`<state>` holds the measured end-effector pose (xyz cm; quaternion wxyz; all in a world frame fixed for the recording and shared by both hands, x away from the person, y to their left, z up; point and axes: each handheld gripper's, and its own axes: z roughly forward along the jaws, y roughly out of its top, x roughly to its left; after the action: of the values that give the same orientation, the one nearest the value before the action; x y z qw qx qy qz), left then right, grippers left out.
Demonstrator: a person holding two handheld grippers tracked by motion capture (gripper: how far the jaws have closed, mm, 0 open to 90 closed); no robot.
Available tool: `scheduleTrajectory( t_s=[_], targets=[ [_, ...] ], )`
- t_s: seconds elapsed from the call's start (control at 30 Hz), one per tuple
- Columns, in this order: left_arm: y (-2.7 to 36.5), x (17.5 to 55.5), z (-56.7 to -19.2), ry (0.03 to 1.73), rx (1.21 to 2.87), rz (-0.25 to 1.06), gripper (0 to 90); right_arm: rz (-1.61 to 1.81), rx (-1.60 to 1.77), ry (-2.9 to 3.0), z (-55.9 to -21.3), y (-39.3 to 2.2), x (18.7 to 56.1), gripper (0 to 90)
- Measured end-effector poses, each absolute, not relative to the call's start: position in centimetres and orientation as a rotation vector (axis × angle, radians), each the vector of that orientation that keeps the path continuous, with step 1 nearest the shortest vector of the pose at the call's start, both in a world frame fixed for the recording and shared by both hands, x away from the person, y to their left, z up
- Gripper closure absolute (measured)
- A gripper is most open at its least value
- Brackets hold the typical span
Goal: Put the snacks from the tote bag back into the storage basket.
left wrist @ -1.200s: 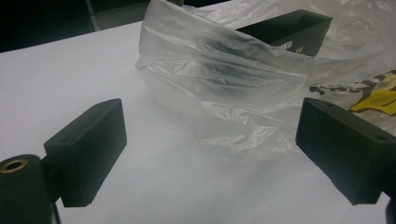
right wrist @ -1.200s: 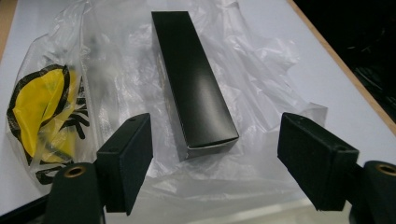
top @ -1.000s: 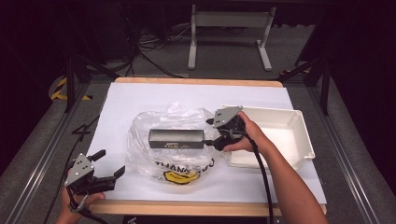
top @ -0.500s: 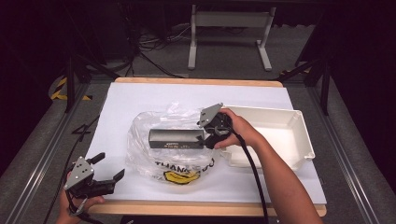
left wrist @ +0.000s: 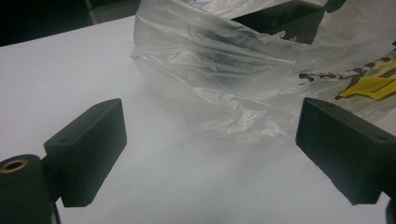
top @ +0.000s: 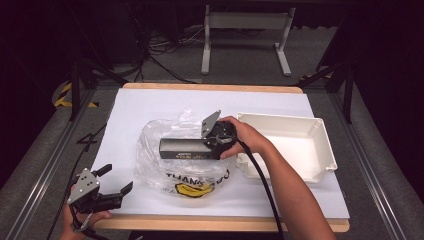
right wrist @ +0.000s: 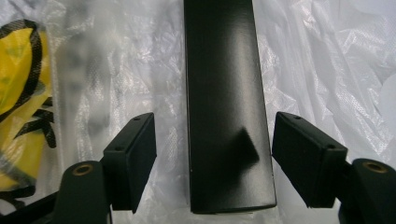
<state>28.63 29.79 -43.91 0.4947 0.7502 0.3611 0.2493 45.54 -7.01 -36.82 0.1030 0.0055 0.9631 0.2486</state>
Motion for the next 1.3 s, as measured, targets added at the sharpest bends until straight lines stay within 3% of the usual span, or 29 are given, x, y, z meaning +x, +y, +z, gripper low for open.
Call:
scheduleTrajectory(
  t_s=[0.77, 1.3],
  targets=[
    [29.8, 28.7, -44.0, 0.87, 1.826, 0.588, 9.7, 0.564, 0.057, 2.916, -38.2, -6.1, 47.6, 31.2],
    [29.9, 28.8, -44.1, 0.853, 1.819, 0.569, 9.7, 0.473, -0.002, 2.966, -38.7, -5.5, 47.4, 40.9]
  ],
)
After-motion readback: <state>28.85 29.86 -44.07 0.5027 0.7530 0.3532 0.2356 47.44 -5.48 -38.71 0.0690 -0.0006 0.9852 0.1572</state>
